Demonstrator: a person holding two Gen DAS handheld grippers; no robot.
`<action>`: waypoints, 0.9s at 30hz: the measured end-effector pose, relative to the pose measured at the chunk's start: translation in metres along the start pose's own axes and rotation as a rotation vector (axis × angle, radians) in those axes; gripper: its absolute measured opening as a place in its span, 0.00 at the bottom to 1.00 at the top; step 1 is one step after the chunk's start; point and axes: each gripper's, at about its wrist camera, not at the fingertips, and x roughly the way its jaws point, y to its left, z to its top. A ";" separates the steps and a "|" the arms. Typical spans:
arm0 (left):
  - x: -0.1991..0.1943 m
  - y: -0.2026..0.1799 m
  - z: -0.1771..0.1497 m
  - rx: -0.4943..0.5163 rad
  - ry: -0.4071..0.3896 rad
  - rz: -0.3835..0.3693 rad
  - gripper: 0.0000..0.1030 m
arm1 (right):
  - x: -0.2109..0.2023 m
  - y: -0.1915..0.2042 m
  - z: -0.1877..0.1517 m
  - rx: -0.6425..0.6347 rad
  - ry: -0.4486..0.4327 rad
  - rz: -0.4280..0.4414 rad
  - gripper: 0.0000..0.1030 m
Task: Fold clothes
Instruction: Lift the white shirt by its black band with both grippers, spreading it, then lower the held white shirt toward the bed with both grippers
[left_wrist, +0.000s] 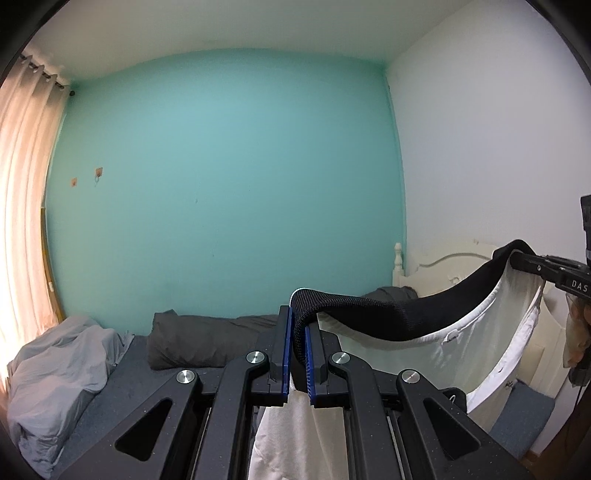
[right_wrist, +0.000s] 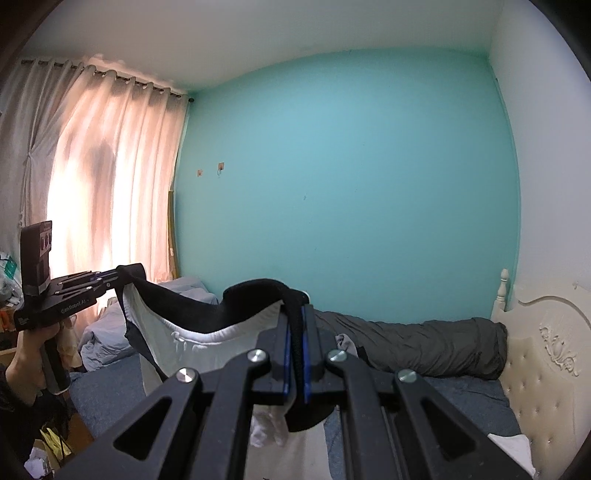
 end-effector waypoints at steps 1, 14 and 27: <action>0.006 0.000 -0.003 0.003 0.015 -0.003 0.06 | 0.003 0.000 -0.002 0.002 0.008 -0.001 0.04; 0.128 0.019 -0.110 -0.034 0.239 -0.017 0.06 | 0.116 -0.037 -0.104 0.082 0.236 -0.016 0.04; 0.280 0.035 -0.232 -0.082 0.445 0.008 0.06 | 0.260 -0.094 -0.218 0.175 0.433 -0.025 0.04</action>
